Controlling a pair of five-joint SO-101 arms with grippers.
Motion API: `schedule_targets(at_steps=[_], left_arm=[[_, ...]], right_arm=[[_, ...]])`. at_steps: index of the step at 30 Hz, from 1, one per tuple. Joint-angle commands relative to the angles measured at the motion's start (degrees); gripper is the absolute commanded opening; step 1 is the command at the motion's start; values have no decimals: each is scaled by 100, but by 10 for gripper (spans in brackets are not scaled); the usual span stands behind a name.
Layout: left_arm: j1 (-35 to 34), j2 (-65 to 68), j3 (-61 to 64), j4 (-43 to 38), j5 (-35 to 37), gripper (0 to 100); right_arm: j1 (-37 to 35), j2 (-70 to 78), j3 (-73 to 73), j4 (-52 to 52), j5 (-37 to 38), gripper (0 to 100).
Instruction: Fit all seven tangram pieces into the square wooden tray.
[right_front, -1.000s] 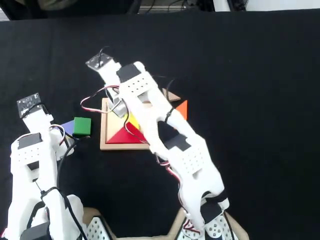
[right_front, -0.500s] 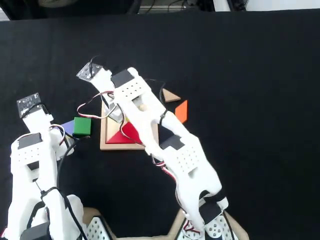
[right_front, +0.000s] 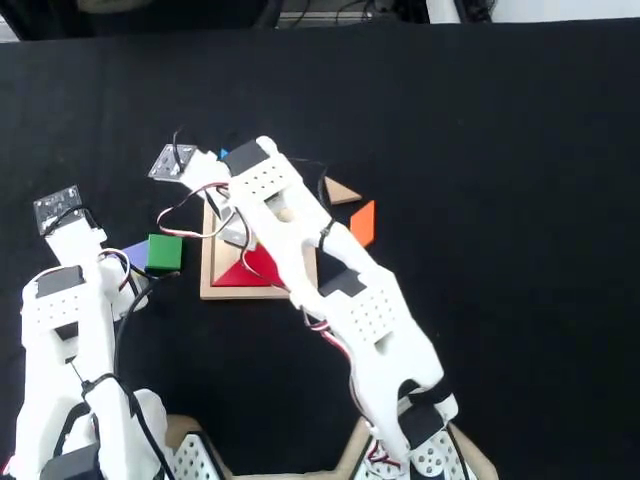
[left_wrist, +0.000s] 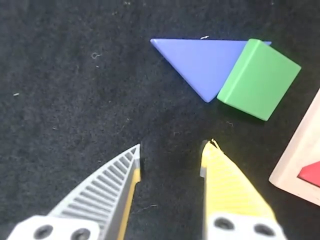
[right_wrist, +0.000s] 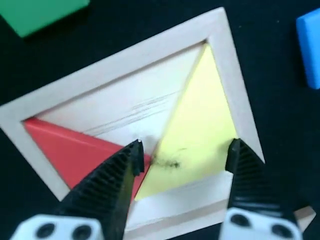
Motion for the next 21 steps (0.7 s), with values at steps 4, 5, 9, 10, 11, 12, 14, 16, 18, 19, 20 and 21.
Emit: schedule_targets(at_steps=[4, 5, 9, 10, 11, 12, 14, 16, 18, 19, 20, 21], left_arm=[[84, 0, -242, -88, 79, 202], [84, 0, -242, -88, 79, 202], [84, 0, -242, -88, 79, 202], [84, 0, -242, -88, 79, 202], [84, 0, -242, -88, 79, 202], [84, 0, -242, -88, 79, 202], [84, 0, -242, -88, 79, 202], [84, 0, -242, -88, 70, 202], [84, 0, -242, -88, 70, 202], [84, 0, -242, -88, 70, 202], [84, 0, -242, -88, 70, 202], [84, 0, -242, -88, 62, 202]], right_arm=[[563, 92, -127, 554, 114, 201], [624, 92, -198, 686, 114, 177], [677, 92, -409, 1327, 387, 142], [651, 92, -453, 1433, 440, 142], [607, 92, -462, 1442, 440, 142], [563, 92, -470, 1442, 431, 142], [501, 57, -611, 1415, 264, 142], [492, -4, -910, 1415, -44, 142], [501, -57, -1262, 1424, -422, 142], [501, -66, -1385, 1433, -633, 142], [510, -57, -1481, 1433, -818, 142], [501, -48, -1499, 1442, -932, 144]])
